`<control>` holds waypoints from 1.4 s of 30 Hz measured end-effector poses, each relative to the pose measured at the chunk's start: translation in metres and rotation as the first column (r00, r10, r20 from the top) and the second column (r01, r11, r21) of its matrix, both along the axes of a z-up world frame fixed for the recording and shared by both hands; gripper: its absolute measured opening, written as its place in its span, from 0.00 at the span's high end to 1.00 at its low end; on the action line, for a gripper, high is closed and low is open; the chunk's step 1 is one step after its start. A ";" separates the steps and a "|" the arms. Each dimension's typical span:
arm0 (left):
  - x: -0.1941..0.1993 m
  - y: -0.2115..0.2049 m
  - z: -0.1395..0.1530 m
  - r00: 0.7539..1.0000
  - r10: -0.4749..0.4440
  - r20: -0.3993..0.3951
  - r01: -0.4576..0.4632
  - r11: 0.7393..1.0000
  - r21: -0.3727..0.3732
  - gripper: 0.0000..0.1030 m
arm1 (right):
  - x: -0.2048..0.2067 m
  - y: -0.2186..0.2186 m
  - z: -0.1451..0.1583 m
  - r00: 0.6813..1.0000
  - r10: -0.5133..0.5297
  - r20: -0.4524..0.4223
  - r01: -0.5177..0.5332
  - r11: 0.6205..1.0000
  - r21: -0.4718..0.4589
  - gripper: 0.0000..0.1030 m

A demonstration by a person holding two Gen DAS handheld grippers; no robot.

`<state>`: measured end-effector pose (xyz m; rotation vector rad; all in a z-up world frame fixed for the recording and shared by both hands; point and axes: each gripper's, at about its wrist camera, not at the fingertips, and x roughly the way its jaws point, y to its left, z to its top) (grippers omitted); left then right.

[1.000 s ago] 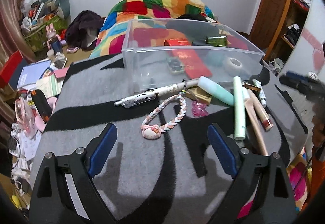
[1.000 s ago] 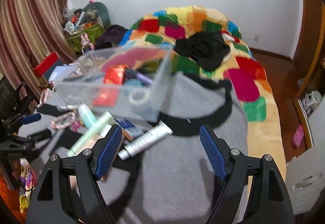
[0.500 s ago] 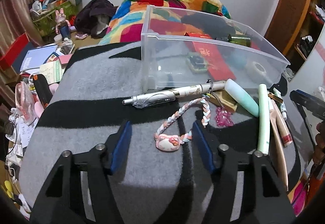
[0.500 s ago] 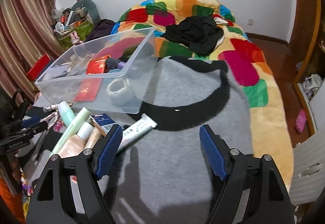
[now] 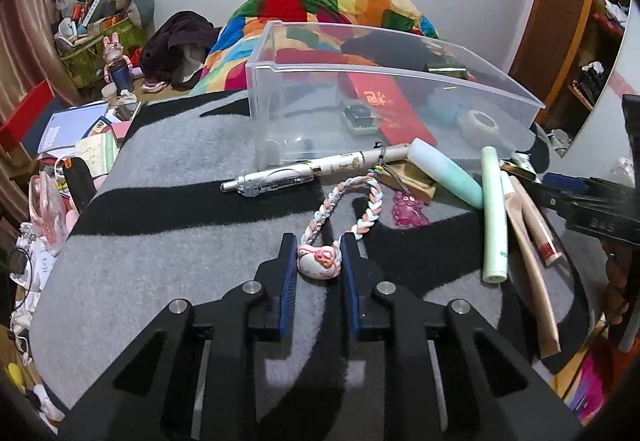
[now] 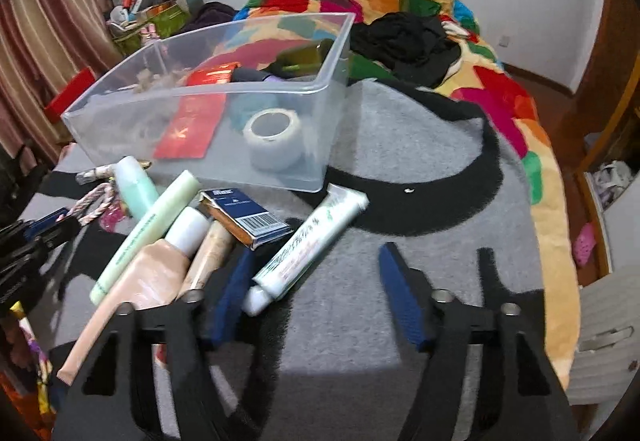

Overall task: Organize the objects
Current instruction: 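Grasp the white toothpaste tube with the right tool while the left tool grasps the pink bead bracelet, then carry the toothpaste tube and bracelet into the clear box and open both tools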

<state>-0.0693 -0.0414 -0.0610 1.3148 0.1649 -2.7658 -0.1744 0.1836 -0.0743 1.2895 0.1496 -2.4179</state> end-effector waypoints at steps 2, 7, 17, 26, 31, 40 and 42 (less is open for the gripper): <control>0.005 0.000 0.001 1.000 -0.003 -0.004 0.003 1.000 0.010 0.80 | 0.002 0.003 0.002 1.000 0.002 -0.004 -0.003 1.000 -0.014 0.72; 0.017 0.002 0.008 1.000 -0.003 -0.014 0.003 1.000 -0.001 0.80 | 0.008 0.015 0.002 1.000 -0.018 -0.018 0.017 0.999 -0.037 0.85; 0.034 0.003 0.045 0.994 0.001 -0.111 -0.002 1.000 -0.013 0.80 | 0.029 0.041 0.024 0.996 -0.063 -0.064 0.055 0.992 -0.116 0.86; 0.029 0.001 0.077 0.980 0.009 -0.197 -0.010 1.000 -0.006 0.80 | 0.049 0.033 0.070 0.984 -0.032 -0.173 0.002 0.985 -0.174 0.86; 0.018 0.002 0.087 0.975 0.002 -0.223 -0.005 1.000 -0.013 0.80 | 0.051 0.021 0.091 0.973 -0.014 -0.230 -0.033 0.979 -0.202 0.86; -0.017 0.000 0.092 0.970 0.004 -0.244 -0.007 1.000 -0.012 0.80 | 0.031 -0.014 0.108 0.965 0.038 -0.258 -0.099 0.969 -0.226 0.86; -0.027 -0.002 0.090 0.972 0.010 -0.236 -0.011 1.000 -0.003 0.80 | 0.023 -0.020 0.106 0.969 0.049 -0.242 -0.108 0.965 -0.237 0.86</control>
